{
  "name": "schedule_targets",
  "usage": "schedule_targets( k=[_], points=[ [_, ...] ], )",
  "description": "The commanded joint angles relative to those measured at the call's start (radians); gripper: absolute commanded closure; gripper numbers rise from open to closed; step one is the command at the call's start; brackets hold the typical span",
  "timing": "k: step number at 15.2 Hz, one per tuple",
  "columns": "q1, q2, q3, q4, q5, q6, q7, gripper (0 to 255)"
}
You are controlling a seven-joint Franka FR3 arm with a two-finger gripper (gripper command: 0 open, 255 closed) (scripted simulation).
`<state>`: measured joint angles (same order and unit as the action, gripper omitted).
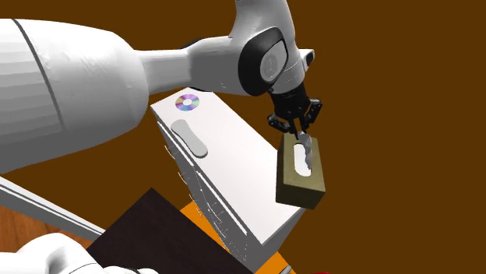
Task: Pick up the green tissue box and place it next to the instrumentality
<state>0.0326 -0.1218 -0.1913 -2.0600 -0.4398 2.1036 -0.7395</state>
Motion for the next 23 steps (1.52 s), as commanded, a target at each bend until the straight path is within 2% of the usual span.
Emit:
schedule_targets(
  k=[1,15,23],
  points=[
    [0.001,-0.004,0.001,0.022,0.005,-0.025,-0.010,255],
    [0.009,-0.016,0.009,0.182,0.034,-0.188,-0.071,255],
    [0.093,0.022,0.122,0.239,0.031,-0.280,0.103,255]
  ],
)
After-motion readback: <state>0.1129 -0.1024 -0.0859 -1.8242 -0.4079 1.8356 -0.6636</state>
